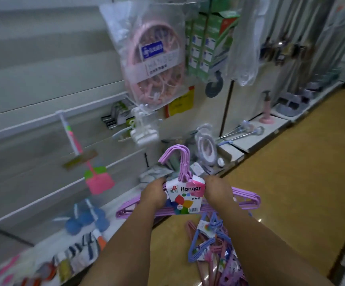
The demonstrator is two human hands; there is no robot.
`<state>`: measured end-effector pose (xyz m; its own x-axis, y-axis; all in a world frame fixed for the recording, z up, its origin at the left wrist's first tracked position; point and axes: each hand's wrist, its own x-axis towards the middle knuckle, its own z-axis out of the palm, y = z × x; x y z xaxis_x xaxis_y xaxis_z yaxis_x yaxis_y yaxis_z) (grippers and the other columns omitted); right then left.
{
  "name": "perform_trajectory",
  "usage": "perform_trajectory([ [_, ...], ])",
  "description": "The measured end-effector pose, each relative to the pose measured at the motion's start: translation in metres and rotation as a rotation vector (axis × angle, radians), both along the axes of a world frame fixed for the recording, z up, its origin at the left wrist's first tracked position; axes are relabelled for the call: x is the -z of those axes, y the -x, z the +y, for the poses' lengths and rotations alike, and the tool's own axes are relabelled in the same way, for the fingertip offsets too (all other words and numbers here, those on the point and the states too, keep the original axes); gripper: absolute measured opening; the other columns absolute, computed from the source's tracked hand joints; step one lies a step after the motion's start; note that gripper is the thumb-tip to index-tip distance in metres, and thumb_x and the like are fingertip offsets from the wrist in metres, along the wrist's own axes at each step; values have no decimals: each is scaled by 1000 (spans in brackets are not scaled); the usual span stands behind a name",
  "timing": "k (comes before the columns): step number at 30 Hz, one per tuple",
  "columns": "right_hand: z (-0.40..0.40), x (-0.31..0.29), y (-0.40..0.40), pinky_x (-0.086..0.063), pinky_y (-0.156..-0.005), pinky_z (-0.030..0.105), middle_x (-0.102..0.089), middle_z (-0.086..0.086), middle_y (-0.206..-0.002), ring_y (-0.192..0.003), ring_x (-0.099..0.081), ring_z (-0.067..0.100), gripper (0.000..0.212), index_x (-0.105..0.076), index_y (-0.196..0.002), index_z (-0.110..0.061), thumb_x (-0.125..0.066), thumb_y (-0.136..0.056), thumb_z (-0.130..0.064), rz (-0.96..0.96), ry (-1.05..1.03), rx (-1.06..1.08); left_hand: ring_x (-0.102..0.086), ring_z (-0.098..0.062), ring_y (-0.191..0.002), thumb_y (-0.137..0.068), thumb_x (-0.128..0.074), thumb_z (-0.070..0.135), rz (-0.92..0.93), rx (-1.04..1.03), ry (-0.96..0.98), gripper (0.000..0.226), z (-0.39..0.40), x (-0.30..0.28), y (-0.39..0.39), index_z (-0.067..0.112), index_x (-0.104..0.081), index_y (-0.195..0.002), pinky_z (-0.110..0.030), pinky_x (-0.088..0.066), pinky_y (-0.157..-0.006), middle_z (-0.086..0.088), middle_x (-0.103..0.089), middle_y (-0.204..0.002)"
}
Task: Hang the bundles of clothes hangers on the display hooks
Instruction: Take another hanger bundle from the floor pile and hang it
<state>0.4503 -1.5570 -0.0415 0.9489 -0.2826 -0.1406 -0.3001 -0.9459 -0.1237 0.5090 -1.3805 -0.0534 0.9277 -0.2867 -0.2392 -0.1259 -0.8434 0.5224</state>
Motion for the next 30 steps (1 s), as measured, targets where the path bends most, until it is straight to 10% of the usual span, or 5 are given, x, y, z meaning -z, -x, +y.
perform_trajectory([
  [30, 529, -17, 102, -50, -78, 32, -66, 6, -111, -100, -64, 24, 32, -52, -125, -15, -40, -97, -7, -74, 98, -768, -59, -23, -87, -84, -55, 1, -108, -879, -177, 24, 506, -34, 243, 16, -64, -102, -32, -47, -72, -5, -64, -101],
])
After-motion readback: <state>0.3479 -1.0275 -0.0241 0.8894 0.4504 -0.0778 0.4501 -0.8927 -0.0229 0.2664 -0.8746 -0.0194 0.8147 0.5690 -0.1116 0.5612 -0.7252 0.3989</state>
